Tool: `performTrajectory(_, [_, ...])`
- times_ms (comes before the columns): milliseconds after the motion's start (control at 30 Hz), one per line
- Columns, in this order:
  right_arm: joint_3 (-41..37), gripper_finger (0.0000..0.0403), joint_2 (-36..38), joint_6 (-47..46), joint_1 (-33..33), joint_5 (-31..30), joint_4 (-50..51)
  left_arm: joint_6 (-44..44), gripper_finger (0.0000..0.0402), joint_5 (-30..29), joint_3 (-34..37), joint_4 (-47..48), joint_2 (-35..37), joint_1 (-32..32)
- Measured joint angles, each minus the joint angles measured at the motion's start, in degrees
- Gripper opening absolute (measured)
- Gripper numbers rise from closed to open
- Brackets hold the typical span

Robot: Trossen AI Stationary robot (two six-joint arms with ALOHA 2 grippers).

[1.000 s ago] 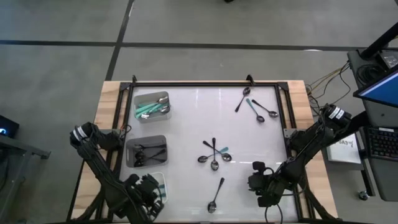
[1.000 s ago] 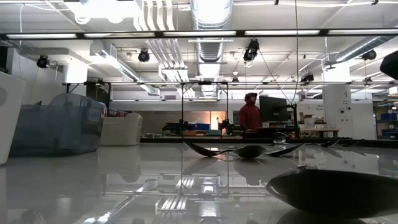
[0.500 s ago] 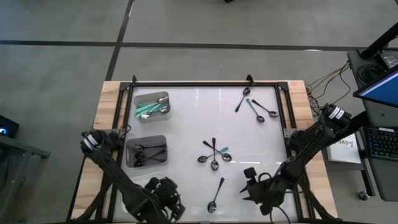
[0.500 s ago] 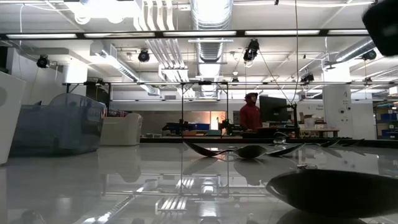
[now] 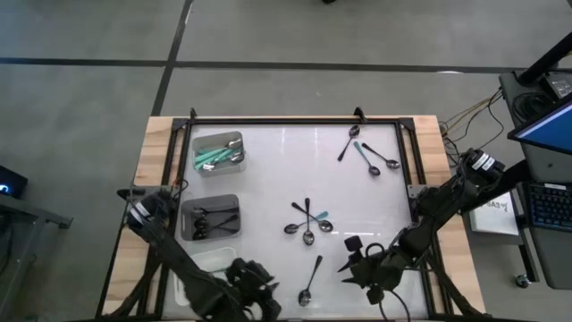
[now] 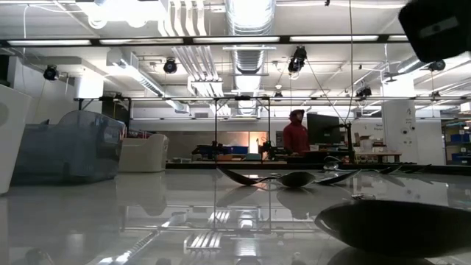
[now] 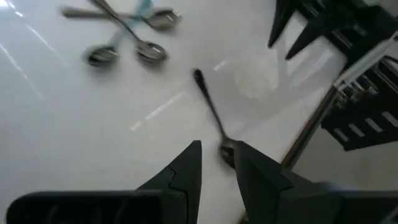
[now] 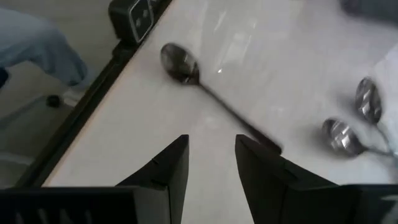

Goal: Sort silverware by color (type)
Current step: Put the black spoon into the black bin

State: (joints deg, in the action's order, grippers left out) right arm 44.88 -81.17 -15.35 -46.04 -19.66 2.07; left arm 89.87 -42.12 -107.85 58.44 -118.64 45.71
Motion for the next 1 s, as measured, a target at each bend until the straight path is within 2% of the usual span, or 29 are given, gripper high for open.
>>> performTrajectory(133, [0.44, 0.0123, 0.44, -6.94, -0.84, 3.65, 7.59, -8.64, 0.0077, 5.46, -4.44, -3.62, -5.93, -3.13])
performTrajectory(333, [0.87, 0.0123, 0.49, -19.28, -2.18, 5.48, 19.88, -21.68, 0.0078, 10.47, -18.23, -2.91, -17.14, -8.01])
performTrajectory(467, [0.87, 0.0123, 0.44, -29.20, -3.27, 6.56, 26.48, -22.89, 0.0078, 12.29, -27.34, 0.20, -24.41, -10.56])
performTrajectory(633, [0.83, 0.0123, 0.42, -36.00, -5.14, 6.78, 32.32, -15.52, 0.0078, 15.01, -21.98, -4.84, -24.77, -12.55])
performTrajectory(833, [0.68, 0.0123, 0.42, -36.70, -6.75, 8.11, 33.16, -11.83, 0.0078, 13.36, -21.53, -6.59, -24.77, -12.54])
performTrajectory(1000, [0.68, 0.0123, 0.42, -36.74, -6.98, 8.11, 32.97, -9.18, 0.0078, 14.38, -21.62, -6.65, -26.25, -12.61])
